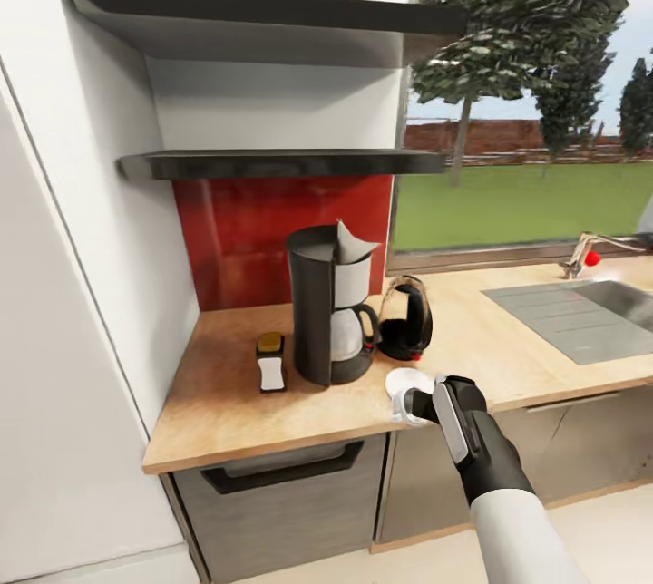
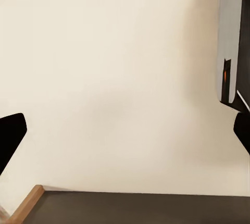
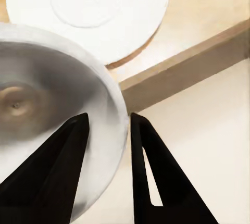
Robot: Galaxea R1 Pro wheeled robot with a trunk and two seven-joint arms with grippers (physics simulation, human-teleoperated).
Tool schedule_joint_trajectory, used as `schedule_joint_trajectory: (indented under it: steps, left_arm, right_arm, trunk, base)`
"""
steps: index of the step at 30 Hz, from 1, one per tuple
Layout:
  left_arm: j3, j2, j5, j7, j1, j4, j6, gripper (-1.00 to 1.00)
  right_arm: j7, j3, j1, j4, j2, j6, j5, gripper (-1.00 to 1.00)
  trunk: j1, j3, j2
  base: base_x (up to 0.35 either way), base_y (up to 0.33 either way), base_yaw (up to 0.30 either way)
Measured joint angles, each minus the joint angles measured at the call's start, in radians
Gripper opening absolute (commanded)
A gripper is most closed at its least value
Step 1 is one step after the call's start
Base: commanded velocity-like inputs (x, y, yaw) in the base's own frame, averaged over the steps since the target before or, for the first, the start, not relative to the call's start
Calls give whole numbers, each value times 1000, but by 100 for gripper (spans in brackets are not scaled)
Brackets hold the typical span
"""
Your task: Set up a coffee station on the kitchen countertop: keep the coffee maker on the countertop, move the bottle of coffee from the kitchen shelf to the counter next to the coffee maker, place a paper coffee filter on top of the coffee maker, put the saucer next to the coffee maker with the coffee cup on the saucer, and place the electric kettle next to the coffee maker.
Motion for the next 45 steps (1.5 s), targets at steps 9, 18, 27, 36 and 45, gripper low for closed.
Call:
schedule_joint_trajectory:
  steps: [9, 18, 27, 36, 45]
  left_arm:
    - [0, -1, 0, 0, 0, 0, 0, 100]
    - [1, 0, 0, 0, 0, -1, 0, 100]
    - [1, 0, 0, 1, 0, -1, 0, 100]
    - [-1, 1, -1, 1, 3, 30, -5, 100]
    - [-1, 4, -5, 1, 3, 62, -6, 100]
  right_arm:
    - [0, 0, 0, 0, -1, -1, -1, -100]
    - [1, 4, 0, 0, 1, -1, -1, -100]
    - [1, 8, 0, -8, 3, -1, -4, -100]
    - [14, 9, 0, -33, 40, 0, -34, -100]
    - [11, 12, 0, -83, 54, 28, -52, -100]
  trunk:
    - [0, 0, 0]
    - [0, 0, 0]
    - [0, 0, 0]
    - [0, 0, 0]
    - [0, 0, 0]
  base:
    - [0, -271, -247]
    - [181, -180, -24]
    - [202, -13, -1]
    - [0, 0, 0]
    - [0, 0, 0]
